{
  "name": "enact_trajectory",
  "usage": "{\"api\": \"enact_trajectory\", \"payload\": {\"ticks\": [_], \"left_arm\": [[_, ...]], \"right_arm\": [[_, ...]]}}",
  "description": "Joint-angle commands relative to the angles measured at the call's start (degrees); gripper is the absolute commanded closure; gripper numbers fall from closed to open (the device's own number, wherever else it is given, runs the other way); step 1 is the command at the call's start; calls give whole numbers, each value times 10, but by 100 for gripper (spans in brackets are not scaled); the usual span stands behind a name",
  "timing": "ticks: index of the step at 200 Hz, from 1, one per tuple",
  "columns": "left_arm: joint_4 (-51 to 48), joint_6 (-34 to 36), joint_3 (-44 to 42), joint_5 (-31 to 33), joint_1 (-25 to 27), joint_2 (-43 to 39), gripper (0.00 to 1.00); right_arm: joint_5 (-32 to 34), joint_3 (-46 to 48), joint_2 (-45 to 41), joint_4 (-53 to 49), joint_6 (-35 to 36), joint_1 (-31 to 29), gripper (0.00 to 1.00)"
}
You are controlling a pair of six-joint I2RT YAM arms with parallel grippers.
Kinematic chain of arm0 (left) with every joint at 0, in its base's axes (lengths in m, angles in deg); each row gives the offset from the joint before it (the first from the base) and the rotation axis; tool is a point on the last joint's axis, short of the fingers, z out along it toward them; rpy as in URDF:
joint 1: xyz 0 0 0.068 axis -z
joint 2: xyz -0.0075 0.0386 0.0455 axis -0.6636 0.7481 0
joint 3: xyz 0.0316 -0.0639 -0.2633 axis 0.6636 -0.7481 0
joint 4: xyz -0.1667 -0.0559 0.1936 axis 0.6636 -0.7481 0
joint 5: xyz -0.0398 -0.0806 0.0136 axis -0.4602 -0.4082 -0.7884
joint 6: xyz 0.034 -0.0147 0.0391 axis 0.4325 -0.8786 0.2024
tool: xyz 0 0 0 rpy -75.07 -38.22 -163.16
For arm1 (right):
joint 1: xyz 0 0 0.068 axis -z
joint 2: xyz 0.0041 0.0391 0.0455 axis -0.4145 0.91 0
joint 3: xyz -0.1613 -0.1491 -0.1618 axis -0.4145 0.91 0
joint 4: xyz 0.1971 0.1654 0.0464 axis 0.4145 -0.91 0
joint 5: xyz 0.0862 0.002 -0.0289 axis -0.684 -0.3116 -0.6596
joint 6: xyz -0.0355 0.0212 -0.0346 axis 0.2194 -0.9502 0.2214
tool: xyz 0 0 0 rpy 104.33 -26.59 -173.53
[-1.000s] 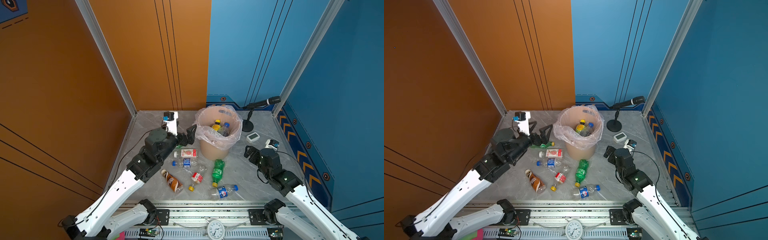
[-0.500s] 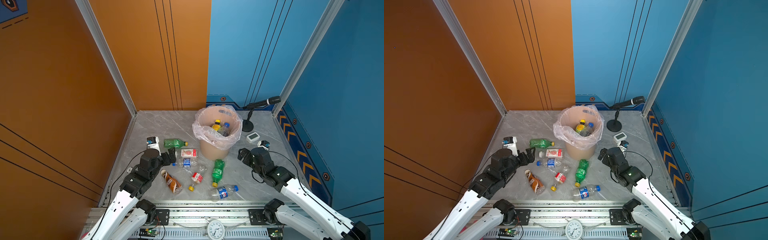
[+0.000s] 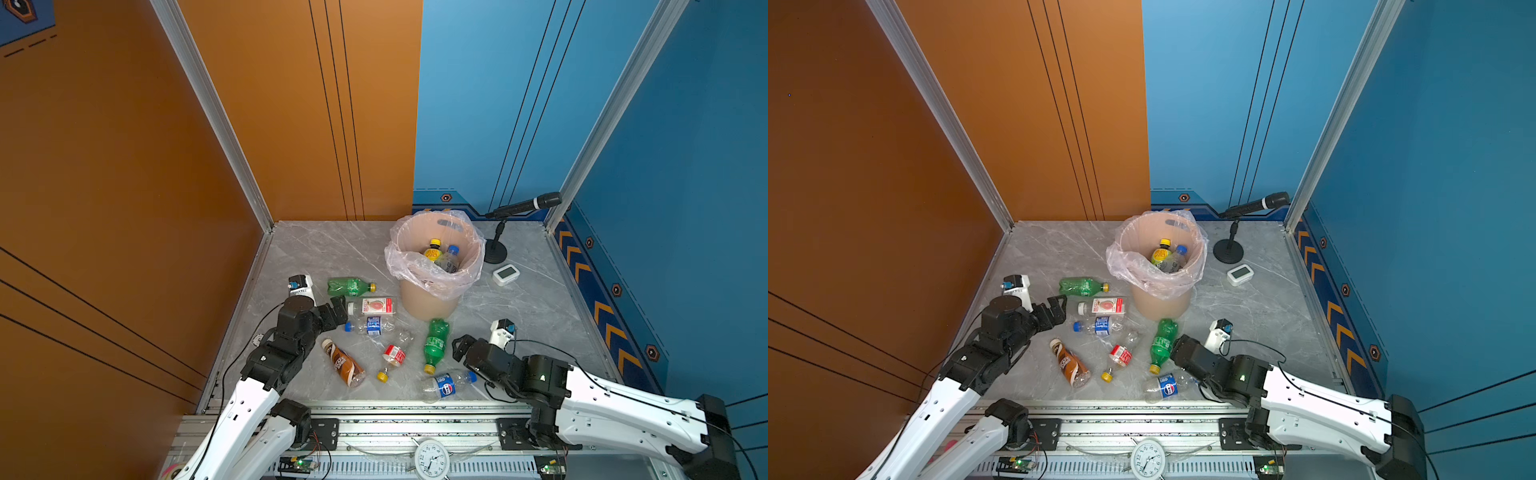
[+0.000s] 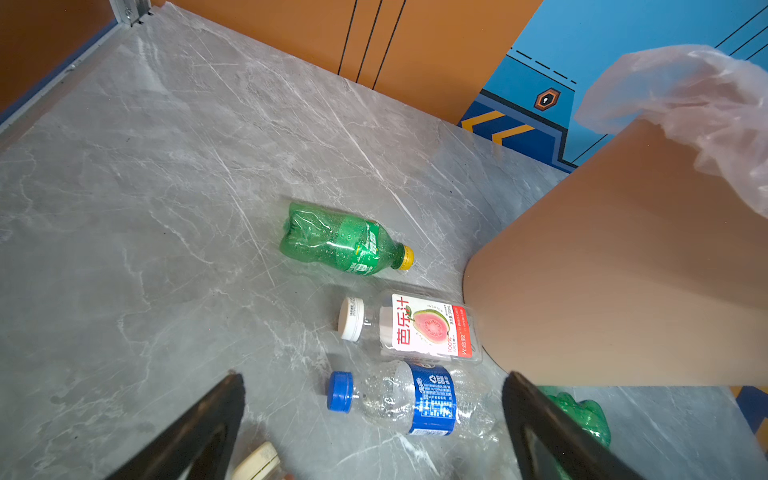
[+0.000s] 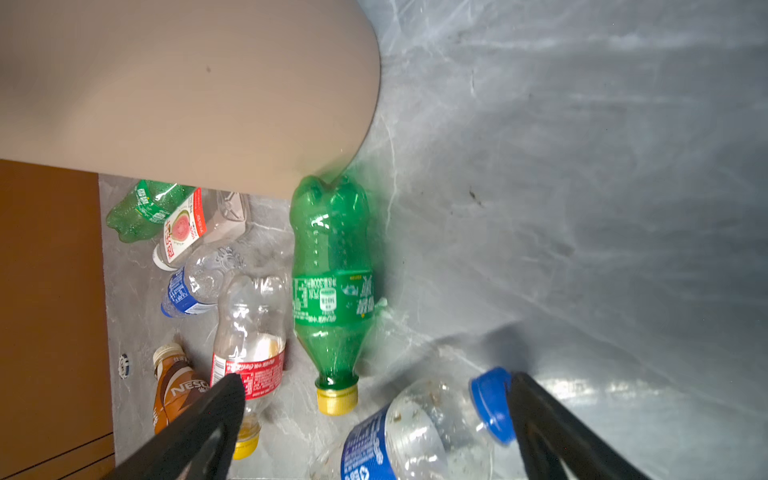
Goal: Put the plastic bottles in the bin
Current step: 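Withdraw the left gripper while the right gripper reaches to the blue-labelled water bottle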
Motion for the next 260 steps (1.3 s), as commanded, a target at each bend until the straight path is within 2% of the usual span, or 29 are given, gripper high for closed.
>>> {"api": "enact_trajectory", "payload": {"ticks": [1,44,64,117,160,229,260], "left_arm": [[2,-6,-13,-42,-16,-11,2],[-6,-7,-27,-77,-43,-40,3],[-9,-9,-33,-85,-52,-53,2],[-9,-16,-38,-99,-63,-69,3],[-7,-16,-39,-103,-69,-68,2],[-5,-17,-39,-107,-75,-67,2],[-4,-18,-39,-109,-79,-63,2]], "right_arm": [[49,7,25,-52,-152,-42,1],[41,15,76,-23,-281,-113,2],[40,13,99,-12,-315,-135,2],[22,6,155,36,-326,-140,5],[11,22,184,90,-334,-134,15],[-26,22,249,157,-323,-104,21],[-24,21,260,175,-320,-93,30]]}}
